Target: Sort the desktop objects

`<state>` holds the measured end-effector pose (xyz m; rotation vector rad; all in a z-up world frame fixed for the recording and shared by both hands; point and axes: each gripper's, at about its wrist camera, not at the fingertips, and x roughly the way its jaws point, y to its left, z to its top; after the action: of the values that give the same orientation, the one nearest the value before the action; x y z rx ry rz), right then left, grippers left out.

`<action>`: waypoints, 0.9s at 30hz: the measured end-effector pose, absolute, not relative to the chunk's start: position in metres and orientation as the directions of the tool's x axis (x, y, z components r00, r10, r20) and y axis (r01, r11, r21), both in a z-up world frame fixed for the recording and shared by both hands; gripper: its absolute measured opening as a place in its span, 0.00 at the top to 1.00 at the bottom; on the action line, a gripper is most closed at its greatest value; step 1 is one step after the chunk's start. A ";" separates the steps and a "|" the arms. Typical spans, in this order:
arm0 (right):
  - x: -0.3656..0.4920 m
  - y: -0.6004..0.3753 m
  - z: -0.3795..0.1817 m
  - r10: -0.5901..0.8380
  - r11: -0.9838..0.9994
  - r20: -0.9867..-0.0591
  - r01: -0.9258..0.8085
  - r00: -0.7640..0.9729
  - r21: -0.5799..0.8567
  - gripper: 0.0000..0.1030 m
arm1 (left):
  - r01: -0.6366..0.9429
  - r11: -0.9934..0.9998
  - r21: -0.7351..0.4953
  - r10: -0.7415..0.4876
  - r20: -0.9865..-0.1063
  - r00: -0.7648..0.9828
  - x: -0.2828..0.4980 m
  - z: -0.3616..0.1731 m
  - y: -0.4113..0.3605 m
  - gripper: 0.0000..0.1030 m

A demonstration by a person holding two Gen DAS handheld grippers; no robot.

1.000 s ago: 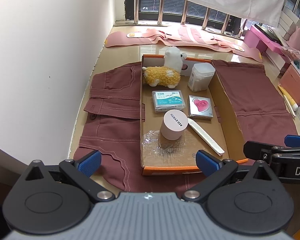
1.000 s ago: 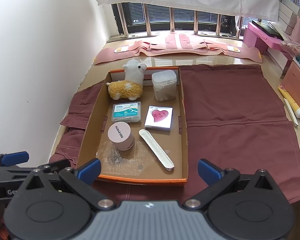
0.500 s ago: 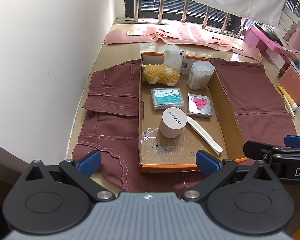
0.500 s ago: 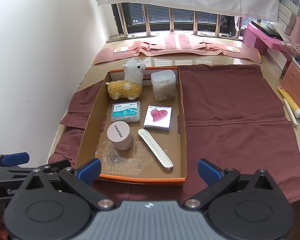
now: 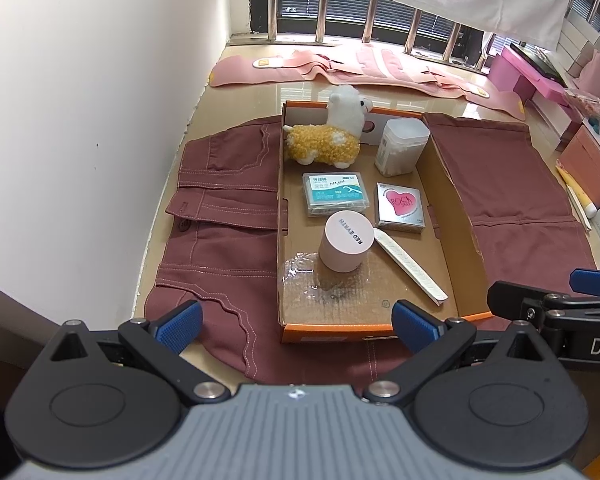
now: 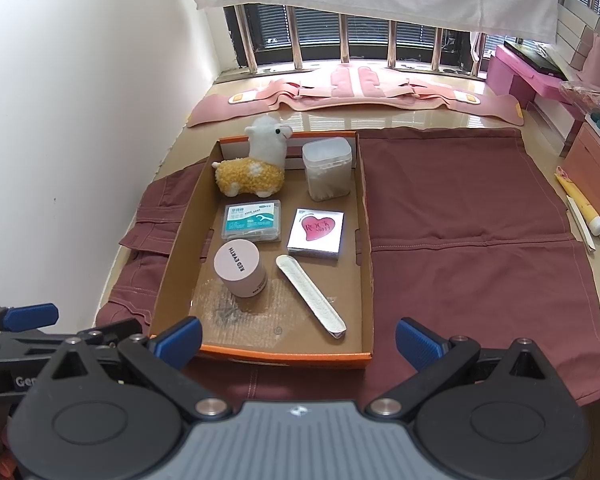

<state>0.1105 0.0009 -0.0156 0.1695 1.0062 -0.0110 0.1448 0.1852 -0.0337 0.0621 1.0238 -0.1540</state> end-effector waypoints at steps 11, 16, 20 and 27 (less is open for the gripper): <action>0.109 0.003 -0.016 0.067 0.987 -0.842 0.088 0.535 0.135 0.00 | 0.157 0.987 -0.023 -0.100 -0.855 0.508 0.144 -0.034 0.185 0.00; 0.108 0.004 -0.015 0.067 0.987 -0.842 0.086 0.536 0.133 0.00 | 0.156 0.988 -0.020 -0.098 -0.854 0.510 0.142 -0.033 0.185 0.00; 0.107 0.005 -0.015 0.069 0.988 -0.842 0.082 0.536 0.133 0.00 | 0.153 0.988 -0.019 -0.096 -0.854 0.511 0.141 -0.033 0.185 0.00; 0.106 0.004 -0.013 0.069 0.988 -0.840 0.080 0.538 0.132 0.00 | 0.154 0.988 -0.016 -0.094 -0.852 0.515 0.139 -0.031 0.185 0.00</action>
<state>0.1060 0.0041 -0.0131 0.1620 1.0044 -0.0065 0.1394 0.1852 -0.0315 0.0645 1.0196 -0.1488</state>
